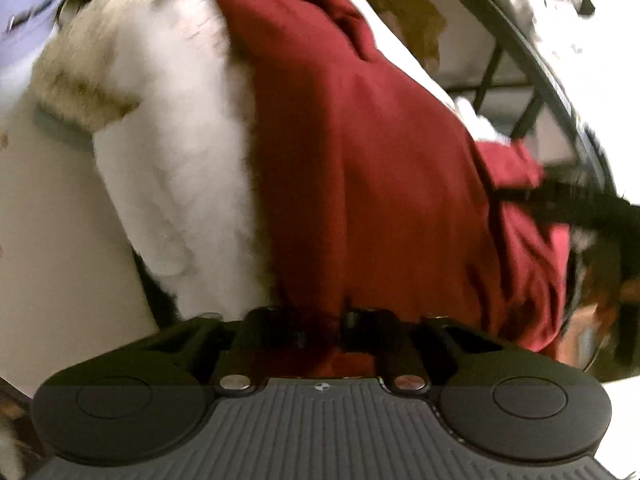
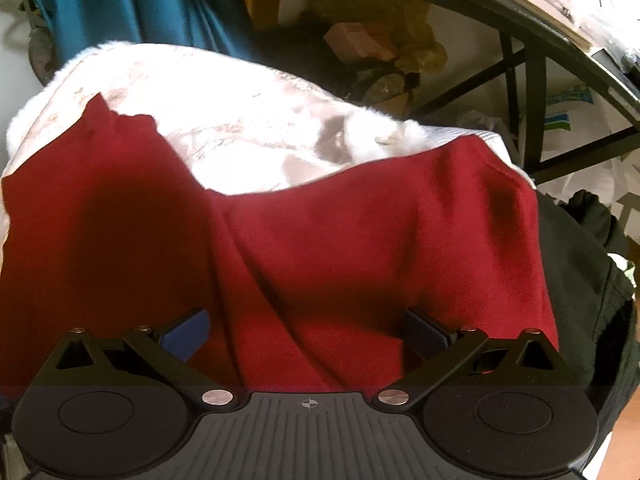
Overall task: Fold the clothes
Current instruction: 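Grasp the sweater's shoulder edge with the left gripper while the right gripper approaches, then grasp the sweater's other shoulder with the right gripper while the left gripper holds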
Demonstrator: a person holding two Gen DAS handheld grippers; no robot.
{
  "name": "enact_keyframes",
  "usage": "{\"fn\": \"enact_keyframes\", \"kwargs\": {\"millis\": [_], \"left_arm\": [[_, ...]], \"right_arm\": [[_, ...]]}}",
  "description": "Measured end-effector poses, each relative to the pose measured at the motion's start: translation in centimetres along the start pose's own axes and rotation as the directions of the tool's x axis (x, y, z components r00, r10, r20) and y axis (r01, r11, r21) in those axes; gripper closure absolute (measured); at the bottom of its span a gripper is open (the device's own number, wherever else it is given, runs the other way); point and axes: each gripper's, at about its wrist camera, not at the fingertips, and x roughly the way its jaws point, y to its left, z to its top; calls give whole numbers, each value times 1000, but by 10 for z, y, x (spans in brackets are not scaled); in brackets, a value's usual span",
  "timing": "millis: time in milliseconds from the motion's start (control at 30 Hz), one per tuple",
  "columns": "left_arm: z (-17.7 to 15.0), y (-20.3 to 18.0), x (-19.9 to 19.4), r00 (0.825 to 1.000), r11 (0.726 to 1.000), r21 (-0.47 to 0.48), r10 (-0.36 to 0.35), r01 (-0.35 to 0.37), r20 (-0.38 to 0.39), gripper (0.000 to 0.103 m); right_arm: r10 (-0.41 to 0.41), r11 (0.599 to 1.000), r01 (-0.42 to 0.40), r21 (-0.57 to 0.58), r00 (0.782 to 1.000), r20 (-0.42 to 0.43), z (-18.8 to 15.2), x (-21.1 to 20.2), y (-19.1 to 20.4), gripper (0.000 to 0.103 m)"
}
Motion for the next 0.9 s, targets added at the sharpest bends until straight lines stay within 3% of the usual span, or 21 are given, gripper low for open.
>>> {"fn": "enact_keyframes", "kwargs": {"millis": [100, 200, 300, 400, 467, 567, 700, 800, 867, 900], "left_arm": [[0, -27, -17, 991, 988, 82, 125, -128, 42, 93], [-5, -42, -54, 968, 980, 38, 189, -198, 163, 94], [-12, -53, -94, 926, 966, -69, 259, -250, 273, 94], [-21, -52, -120, 887, 938, -163, 342, -305, 311, 94], [-26, -44, -119, 887, 922, -218, 372, -319, 275, 94], [-32, -37, -109, 885, 903, -247, 406, -351, 227, 94], [-37, -42, -105, 875, 893, -223, 437, -392, 209, 94], [-40, -43, -107, 875, 889, -232, 441, -395, 200, 94], [-41, -44, -108, 875, 887, -238, 443, -396, 194, 94], [-42, -44, -109, 875, 885, -241, 445, -397, 191, 94]], "right_arm": [[22, 999, -22, 42, 1000, 14, 10, -1, -7, 1], [13, 998, -15, 57, 999, 46, 22, 0, -15, 1], [-22, 999, 19, 37, 996, 83, 34, 1, -19, 1], [-12, 1000, 9, 29, 995, 94, 43, 6, -20, 1], [4, 1000, -6, 20, 995, 101, 49, 9, -19, 1], [71, 990, -58, -130, 993, 98, 49, 13, 2, 1], [136, 927, -125, -354, 991, 8, 40, 30, 37, 1], [148, 946, -145, -290, 989, -13, 40, 45, 33, 1], [205, 958, -205, -201, 979, -20, 44, 45, 18, 17], [227, 959, -227, -170, 974, -17, 44, 42, 11, 45]]}}
